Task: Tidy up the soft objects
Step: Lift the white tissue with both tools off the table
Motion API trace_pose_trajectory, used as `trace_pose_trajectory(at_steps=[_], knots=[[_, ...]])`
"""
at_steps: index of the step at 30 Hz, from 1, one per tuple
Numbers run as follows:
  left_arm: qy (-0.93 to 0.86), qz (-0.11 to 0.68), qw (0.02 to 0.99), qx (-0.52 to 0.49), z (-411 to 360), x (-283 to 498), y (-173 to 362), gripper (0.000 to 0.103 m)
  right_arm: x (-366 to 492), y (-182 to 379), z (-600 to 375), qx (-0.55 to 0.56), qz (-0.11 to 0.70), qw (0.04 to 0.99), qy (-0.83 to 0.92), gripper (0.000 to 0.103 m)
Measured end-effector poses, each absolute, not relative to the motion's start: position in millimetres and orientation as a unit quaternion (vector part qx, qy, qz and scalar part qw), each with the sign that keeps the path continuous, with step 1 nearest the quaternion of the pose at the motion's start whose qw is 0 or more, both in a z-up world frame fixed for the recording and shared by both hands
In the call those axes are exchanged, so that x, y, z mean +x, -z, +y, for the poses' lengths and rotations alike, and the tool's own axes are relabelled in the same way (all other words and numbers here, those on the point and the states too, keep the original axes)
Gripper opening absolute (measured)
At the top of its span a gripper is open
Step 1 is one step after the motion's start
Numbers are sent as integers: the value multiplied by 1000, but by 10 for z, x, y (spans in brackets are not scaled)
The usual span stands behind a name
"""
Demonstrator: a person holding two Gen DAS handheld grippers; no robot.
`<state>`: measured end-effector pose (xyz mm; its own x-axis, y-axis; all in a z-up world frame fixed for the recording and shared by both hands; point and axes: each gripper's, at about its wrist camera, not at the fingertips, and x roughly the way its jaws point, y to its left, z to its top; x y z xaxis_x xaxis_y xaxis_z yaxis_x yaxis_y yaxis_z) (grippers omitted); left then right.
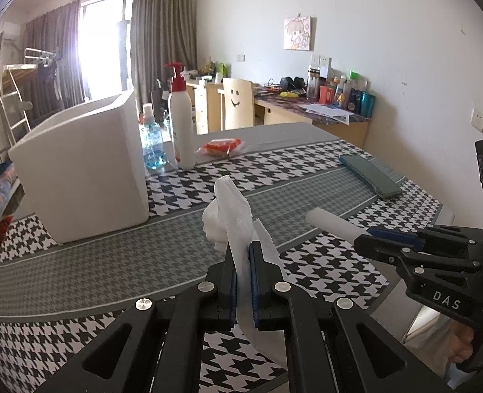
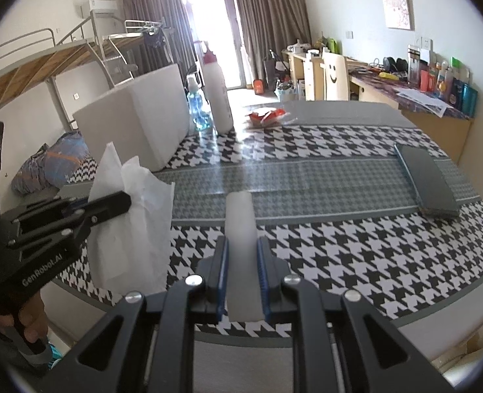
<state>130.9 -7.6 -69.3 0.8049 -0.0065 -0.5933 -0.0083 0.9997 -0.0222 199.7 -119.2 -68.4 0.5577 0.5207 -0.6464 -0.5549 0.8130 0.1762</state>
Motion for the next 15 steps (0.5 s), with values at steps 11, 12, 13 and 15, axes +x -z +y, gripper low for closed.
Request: trace_pose_trajectory(at_steps=[11, 12, 13, 15], knots=[[-7, 296, 955, -5, -39, 1302, 588, 7, 2058, 512, -1196, -10, 336, 889, -312, 20], [-7, 295, 955, -6, -36, 1313, 585, 7, 2068, 501, -1200, -9, 335, 889, -312, 20], [-8, 293, 956, -4, -33, 1314, 572, 7, 2072, 489, -1197, -8, 333, 889, -314, 20], [-9, 290, 957, -3, -32, 1320, 550, 7, 2068, 461, -1190, -8, 328, 890, -315, 20]])
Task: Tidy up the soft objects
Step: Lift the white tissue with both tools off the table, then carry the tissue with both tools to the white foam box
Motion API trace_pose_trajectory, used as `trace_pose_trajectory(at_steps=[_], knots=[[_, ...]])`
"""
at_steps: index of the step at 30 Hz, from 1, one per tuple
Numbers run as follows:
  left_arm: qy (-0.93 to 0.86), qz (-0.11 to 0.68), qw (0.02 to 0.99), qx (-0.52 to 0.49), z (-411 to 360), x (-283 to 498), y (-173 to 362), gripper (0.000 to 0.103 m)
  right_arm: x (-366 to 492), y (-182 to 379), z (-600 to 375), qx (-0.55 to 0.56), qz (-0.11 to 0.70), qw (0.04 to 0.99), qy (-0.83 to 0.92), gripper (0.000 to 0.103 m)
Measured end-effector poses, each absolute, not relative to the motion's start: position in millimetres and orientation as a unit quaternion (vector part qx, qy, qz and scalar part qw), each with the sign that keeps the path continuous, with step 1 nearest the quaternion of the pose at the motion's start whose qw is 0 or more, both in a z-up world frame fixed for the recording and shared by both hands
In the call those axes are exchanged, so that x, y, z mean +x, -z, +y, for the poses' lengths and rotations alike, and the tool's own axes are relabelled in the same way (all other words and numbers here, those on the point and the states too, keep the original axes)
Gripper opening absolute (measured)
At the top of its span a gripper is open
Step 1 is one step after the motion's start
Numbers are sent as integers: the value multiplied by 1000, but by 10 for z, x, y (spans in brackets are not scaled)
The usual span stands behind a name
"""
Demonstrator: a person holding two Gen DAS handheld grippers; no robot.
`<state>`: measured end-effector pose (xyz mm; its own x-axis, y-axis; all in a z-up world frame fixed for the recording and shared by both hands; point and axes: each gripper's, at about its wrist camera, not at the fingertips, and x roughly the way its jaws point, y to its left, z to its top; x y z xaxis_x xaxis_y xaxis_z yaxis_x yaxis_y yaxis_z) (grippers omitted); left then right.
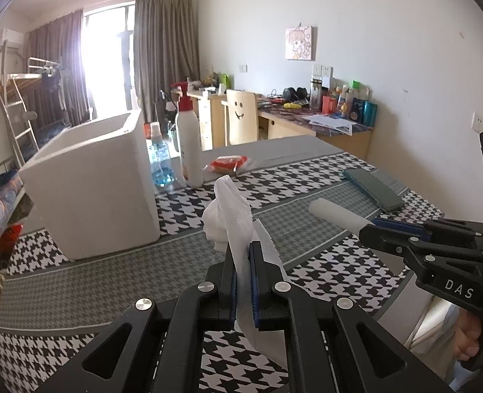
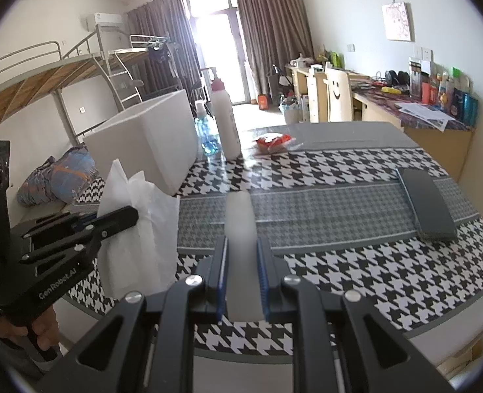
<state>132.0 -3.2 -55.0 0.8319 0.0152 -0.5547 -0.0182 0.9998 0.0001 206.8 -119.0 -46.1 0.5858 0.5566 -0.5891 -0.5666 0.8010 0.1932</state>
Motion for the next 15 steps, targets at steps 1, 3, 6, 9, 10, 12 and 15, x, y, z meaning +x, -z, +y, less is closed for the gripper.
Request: trace_pose_trajectory(at_steps=[1, 3, 6, 9, 10, 12, 15], knots=[[-10, 288, 958, -1, -31, 1319, 538, 7, 2069, 447, -1184, -7, 326, 891, -316, 20], [-12, 284, 959, 2, -28, 1324, 516, 7, 2074, 427, -1183, -5, 324, 891, -317, 20], [-16, 280, 960, 3, -9, 1332, 486, 7, 2081, 401, -1181, -2, 319, 892, -319, 20], [-20, 274, 962, 5, 12, 1340, 445, 7, 2091, 364, -1176, 0, 314, 894, -320, 20], [-21, 272, 962, 5, 15, 1348, 429, 7, 2085, 355, -1174, 0, 312, 894, -320, 20], [-23, 268, 963, 8, 34, 1341, 398, 7, 2087, 316, -1165, 1, 306, 896, -322, 20], [-26, 260, 965, 11, 64, 1342, 335, 7, 2088, 271, -1146, 3, 298, 897, -325, 20]])
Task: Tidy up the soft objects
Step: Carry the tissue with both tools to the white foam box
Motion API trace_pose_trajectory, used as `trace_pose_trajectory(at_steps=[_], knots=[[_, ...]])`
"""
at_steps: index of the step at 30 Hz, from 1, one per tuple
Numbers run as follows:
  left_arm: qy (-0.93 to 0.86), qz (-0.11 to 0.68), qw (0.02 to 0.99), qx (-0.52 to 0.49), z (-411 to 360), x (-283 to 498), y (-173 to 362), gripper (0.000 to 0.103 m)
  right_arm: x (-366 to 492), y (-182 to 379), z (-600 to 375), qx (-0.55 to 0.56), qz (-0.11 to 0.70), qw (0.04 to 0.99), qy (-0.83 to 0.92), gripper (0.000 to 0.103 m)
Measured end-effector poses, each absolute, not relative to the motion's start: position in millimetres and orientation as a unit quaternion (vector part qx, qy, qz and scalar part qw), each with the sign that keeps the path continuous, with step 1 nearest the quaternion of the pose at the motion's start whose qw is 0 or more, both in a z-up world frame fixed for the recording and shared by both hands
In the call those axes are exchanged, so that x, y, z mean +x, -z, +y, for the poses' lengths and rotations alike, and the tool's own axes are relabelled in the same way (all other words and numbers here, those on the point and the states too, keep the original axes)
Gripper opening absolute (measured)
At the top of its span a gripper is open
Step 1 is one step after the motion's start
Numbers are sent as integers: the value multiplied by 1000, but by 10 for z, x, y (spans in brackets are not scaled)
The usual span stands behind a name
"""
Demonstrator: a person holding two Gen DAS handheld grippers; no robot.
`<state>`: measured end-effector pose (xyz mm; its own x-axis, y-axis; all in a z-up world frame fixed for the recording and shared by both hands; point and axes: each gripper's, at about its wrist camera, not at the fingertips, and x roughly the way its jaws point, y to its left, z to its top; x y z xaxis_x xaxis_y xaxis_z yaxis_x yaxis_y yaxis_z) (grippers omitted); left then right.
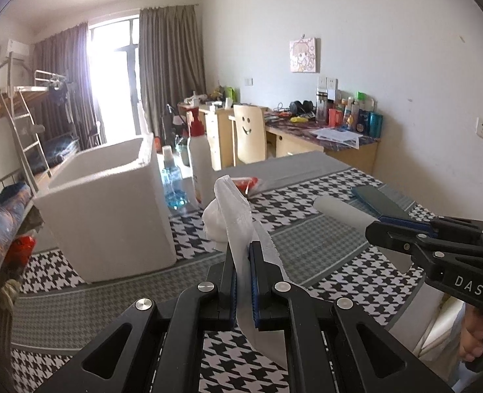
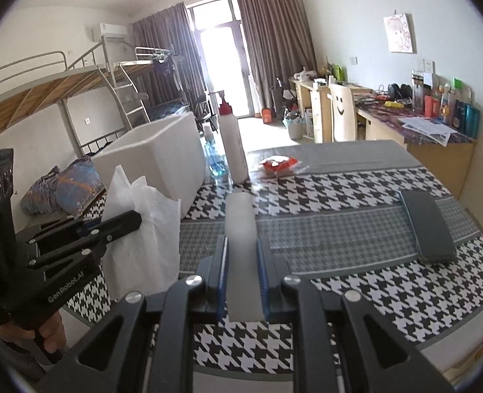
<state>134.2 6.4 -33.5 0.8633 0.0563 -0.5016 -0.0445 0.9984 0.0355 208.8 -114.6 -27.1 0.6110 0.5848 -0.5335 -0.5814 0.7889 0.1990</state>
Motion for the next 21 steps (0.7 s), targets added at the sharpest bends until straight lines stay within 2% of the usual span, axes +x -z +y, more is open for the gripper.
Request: trace_pose_trajectory(at_steps=[21], knots=[[-50, 218, 974, 23, 300, 1412, -75, 7, 2210, -33, -939, 10, 259, 901, -349, 20]])
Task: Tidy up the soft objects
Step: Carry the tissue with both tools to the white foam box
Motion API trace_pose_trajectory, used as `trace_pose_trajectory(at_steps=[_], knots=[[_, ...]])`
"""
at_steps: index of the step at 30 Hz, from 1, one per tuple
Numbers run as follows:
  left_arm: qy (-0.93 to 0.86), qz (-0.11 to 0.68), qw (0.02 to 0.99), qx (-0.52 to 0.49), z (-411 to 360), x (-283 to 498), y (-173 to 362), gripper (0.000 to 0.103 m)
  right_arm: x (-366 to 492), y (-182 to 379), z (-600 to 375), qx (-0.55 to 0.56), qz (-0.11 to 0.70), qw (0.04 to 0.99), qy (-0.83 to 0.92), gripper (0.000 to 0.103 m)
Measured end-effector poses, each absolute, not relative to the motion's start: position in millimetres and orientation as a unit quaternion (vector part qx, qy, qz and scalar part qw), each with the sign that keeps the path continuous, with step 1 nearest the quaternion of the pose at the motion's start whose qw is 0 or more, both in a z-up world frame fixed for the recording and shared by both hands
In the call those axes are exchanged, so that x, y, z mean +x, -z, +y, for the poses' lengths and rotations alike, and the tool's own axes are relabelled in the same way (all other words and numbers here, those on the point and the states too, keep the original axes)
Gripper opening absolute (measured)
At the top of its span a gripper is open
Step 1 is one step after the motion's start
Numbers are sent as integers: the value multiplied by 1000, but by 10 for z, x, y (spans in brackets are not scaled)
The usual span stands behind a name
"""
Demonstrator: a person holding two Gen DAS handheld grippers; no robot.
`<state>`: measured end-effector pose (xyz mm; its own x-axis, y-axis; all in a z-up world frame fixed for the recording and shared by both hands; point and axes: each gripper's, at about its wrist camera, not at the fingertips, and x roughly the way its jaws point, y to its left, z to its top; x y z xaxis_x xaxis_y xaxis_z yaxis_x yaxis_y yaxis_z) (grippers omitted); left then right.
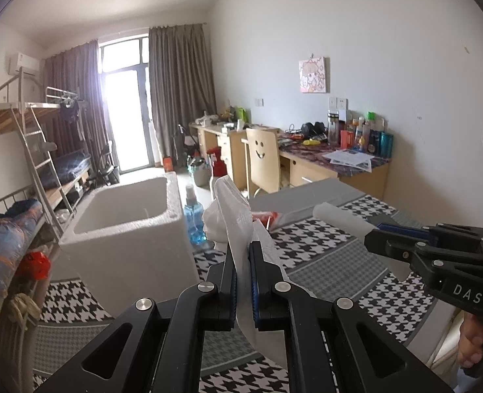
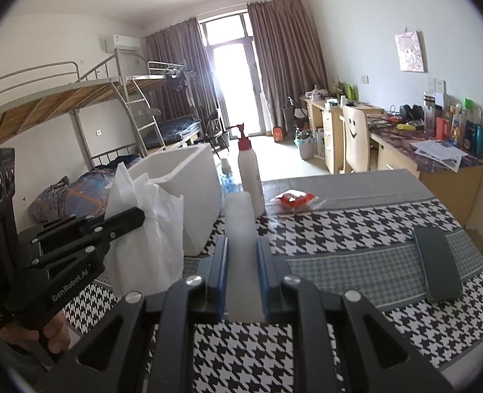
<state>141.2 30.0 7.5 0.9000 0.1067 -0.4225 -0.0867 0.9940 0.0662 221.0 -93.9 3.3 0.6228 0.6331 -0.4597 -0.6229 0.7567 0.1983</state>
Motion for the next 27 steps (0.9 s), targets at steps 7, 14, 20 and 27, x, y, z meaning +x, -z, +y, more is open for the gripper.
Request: trace_pose_trajectory(at_steps=[7, 14, 20, 27], knots=[[-56, 205, 977, 24, 387, 1476, -194, 7, 2258, -140, -834, 11, 251, 900, -357, 20], [-64, 193, 979, 25, 480, 1537, -287, 7, 2327, -247, -694, 7, 243, 899, -364, 20], [-69, 189, 979, 25, 555, 1613, -361, 7, 2412, -304, -593, 4, 241, 898, -368, 20], [-82, 178, 980, 21, 684, 1680, -465, 7, 2518, -390, -506, 5, 236, 897, -374, 20]])
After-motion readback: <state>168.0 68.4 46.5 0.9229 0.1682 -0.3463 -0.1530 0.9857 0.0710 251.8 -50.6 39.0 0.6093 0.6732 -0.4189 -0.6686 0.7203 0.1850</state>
